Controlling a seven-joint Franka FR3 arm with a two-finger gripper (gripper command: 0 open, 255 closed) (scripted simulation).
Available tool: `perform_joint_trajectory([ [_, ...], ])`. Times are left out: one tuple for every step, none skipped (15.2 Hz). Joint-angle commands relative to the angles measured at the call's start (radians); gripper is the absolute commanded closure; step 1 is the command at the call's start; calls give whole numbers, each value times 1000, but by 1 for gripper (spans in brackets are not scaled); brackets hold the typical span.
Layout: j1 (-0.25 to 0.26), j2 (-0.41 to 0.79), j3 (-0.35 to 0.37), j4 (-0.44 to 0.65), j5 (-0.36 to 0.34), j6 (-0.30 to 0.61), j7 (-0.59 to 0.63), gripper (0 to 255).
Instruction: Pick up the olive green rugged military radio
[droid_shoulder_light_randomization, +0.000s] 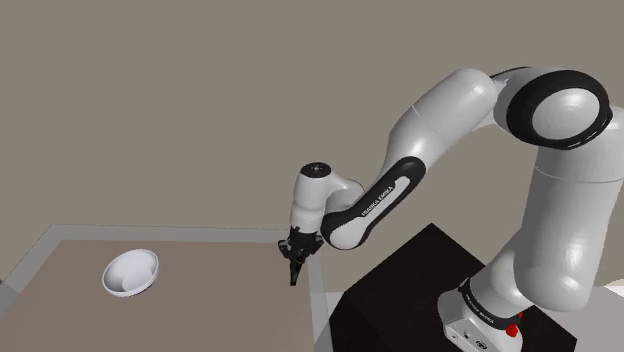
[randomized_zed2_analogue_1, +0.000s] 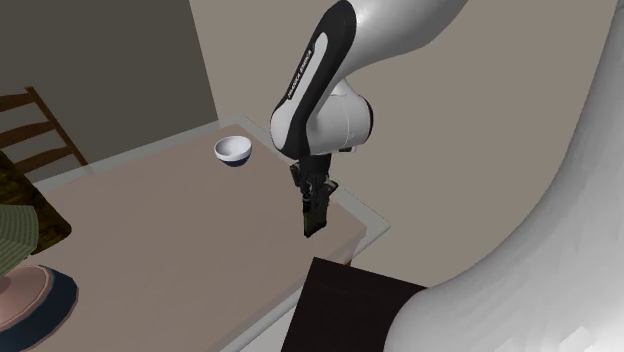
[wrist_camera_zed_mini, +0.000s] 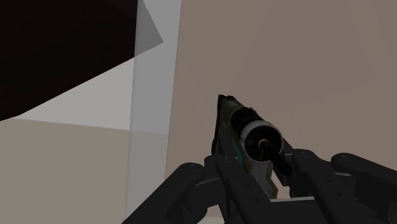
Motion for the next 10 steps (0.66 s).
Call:
perform_joint_trajectory([
  [-12, -26, 17, -2, 18, -23, -10, 255],
  [-18, -40, 25, -5, 27, -34, -15, 255],
  [-24, -53, 33, -7, 36, -45, -21, 255],
  [-30, -67, 41, -9, 46, -56, -27, 255],
  [-36, -80, 49, -10, 56, -67, -33, 255],
  [-42, -93, 56, -12, 65, -78, -39, 255],
  [-47, -107, 63, -13, 75, -89, -46, 255],
  [-53, -120, 71, -14, 85, -100, -52, 255],
  [-53, -122, 72, -14, 87, -102, -53, 255],
  [-53, -122, 71, -14, 87, -102, -53, 255],
])
